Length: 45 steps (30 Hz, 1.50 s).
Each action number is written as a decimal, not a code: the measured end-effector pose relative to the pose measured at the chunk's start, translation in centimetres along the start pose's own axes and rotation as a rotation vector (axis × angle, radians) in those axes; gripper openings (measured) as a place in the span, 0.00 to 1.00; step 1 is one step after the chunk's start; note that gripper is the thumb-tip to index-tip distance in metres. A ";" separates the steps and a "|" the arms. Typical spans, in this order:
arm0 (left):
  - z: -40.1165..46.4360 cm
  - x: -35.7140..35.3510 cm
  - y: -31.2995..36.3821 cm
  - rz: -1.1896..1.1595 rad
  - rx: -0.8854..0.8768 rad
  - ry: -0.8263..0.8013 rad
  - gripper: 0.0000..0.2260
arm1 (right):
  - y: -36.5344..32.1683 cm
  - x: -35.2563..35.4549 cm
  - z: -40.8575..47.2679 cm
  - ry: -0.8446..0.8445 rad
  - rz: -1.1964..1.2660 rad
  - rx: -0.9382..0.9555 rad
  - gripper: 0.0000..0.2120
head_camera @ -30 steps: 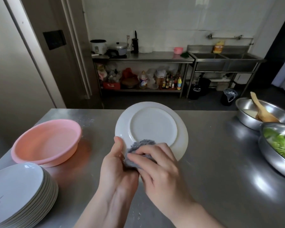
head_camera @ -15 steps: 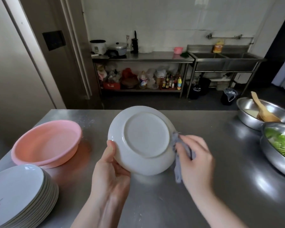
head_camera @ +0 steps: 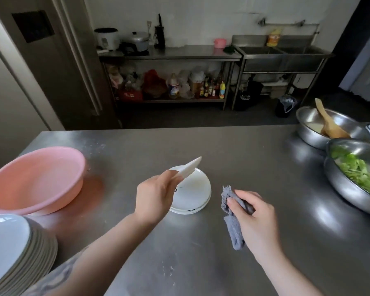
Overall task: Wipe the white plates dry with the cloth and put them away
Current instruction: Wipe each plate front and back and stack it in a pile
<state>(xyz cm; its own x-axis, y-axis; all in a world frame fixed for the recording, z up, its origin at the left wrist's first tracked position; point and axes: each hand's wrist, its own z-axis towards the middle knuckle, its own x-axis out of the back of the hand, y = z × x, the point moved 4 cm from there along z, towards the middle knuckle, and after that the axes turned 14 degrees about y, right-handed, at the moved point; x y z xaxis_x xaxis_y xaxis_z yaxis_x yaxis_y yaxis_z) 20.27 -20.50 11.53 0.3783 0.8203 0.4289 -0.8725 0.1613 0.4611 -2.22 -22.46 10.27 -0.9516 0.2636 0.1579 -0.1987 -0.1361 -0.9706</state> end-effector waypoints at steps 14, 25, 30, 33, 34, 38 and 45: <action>-2.8 -7.3 -2.0 -0.009 -0.381 -0.190 0.05 | 2.5 -0.4 1.4 -0.014 -0.028 -0.080 0.12; -7.8 -9.6 -3.9 -0.006 -0.349 -0.439 0.08 | 4.2 0.1 1.5 -0.004 -0.007 -0.137 0.14; -8.8 -10.1 -4.6 0.052 -0.194 -0.498 0.04 | 4.4 0.0 0.8 -0.035 -0.015 -0.133 0.16; -8.8 -10.3 -4.3 0.060 -0.053 -0.573 0.08 | 4.3 -0.4 0.2 -0.066 -0.014 -0.116 0.17; -8.7 -10.1 -4.3 0.072 0.010 -0.567 0.11 | 4.0 -0.6 0.0 -0.088 -0.015 -0.097 0.17; -8.0 -5.5 -4.2 0.065 0.292 -0.352 0.14 | 3.1 -1.8 -0.7 -0.200 -0.037 0.030 0.19; -9.8 9.8 -5.0 0.246 0.596 -0.023 0.12 | 0.3 -8.0 -4.7 -0.479 -0.069 0.340 0.25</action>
<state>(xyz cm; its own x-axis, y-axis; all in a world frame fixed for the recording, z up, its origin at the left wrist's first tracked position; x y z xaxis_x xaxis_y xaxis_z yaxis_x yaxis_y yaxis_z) 25.31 -7.94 5.82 0.2012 0.7815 0.5906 -0.6157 -0.3681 0.6968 6.40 -20.11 7.91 -0.9179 -0.1674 0.3597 -0.2523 -0.4534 -0.8549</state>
